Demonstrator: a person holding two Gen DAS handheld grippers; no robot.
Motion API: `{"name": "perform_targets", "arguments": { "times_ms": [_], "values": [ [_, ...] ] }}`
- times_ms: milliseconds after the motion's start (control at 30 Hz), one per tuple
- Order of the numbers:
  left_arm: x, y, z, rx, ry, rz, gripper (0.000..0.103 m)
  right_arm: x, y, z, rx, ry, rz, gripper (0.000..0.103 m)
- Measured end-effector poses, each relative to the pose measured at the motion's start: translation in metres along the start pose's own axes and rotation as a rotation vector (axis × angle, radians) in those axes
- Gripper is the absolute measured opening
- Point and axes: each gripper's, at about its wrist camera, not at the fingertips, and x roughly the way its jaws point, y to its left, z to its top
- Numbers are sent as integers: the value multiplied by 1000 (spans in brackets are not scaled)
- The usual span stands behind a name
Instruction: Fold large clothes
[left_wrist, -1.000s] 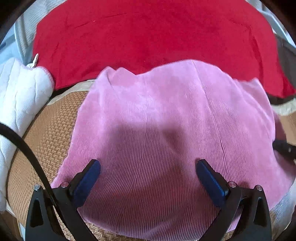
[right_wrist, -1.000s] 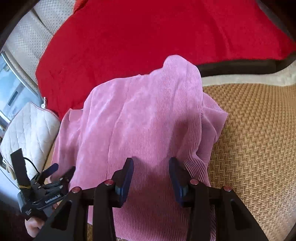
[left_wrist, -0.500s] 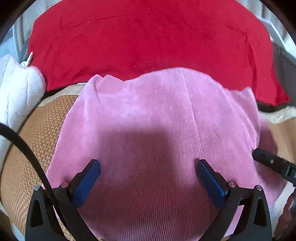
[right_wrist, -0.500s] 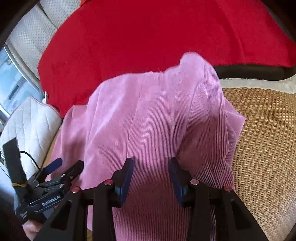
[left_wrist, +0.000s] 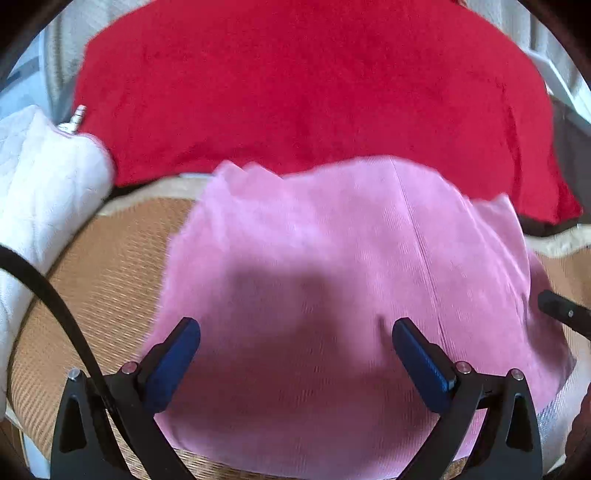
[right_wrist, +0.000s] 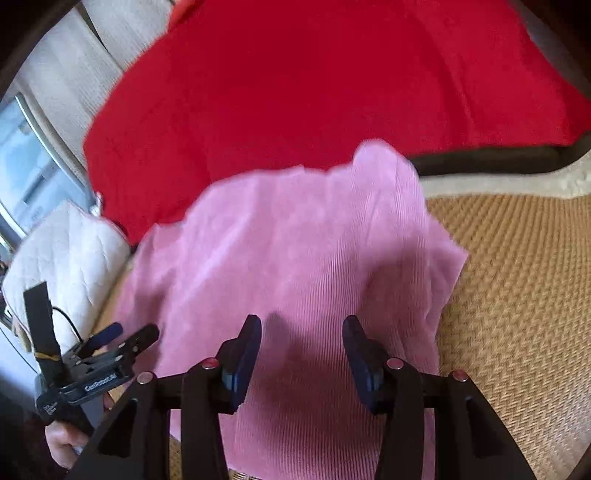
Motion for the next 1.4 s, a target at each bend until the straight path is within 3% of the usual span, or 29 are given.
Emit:
{"name": "perform_targets", "arguments": {
  "times_ms": [67, 100, 167, 333, 400, 433, 500, 600, 700, 833, 1000, 1100, 1167, 1233, 1267, 1333, 1367, 1400],
  "values": [
    [8, 12, 0, -23, 36, 60, 103, 0, -6, 2, 7, 9, -31, 50],
    [19, 20, -3, -36, 95, 79, 103, 5, -11, 2, 16, 40, -39, 51],
    [30, 34, -4, -87, 145, 20, 103, 17, -19, 1, 34, 95, -8, 51],
    [-5, 63, 5, -147, 45, -13, 103, -16, -26, 11, 43, 10, 47, 51],
    [-14, 85, 6, -195, 34, -36, 103, -31, -36, 14, 54, -26, 33, 58],
    [-16, 98, 5, -231, 40, -66, 103, -36, -42, 15, 64, -32, 43, 61],
    [-14, 122, -1, -296, 76, -113, 103, -39, -57, 16, 87, -12, 43, 77],
    [3, 150, -11, -403, 175, -164, 103, -35, -79, 10, 117, 59, 71, 77],
    [9, 166, -22, -493, 192, -238, 103, -26, -93, 2, 167, 105, 125, 77],
    [10, 159, -19, -472, 191, -373, 103, -16, -93, -1, 200, 142, 194, 77],
    [18, 135, -21, -428, 217, -457, 103, 13, -83, -6, 192, 198, 184, 78],
    [14, 121, -23, -383, 194, -473, 103, 16, -74, -6, 162, 162, 193, 78],
    [7, 111, -24, -324, 170, -439, 95, 18, -69, -7, 172, 145, 231, 78],
    [16, 103, -18, -289, 168, -413, 64, 19, -60, -9, 132, 131, 214, 77],
    [19, 100, -18, -283, 168, -388, 57, 20, -56, -10, 115, 128, 204, 74],
    [18, 98, -19, -279, 150, -379, 46, 21, -49, -12, 80, 117, 157, 55],
    [16, 97, -19, -279, 139, -376, 42, 20, -48, -13, 72, 110, 135, 40],
    [13, 97, -20, -272, 129, -366, 32, 19, -48, -15, 76, 104, 132, 35]
  ]
}}
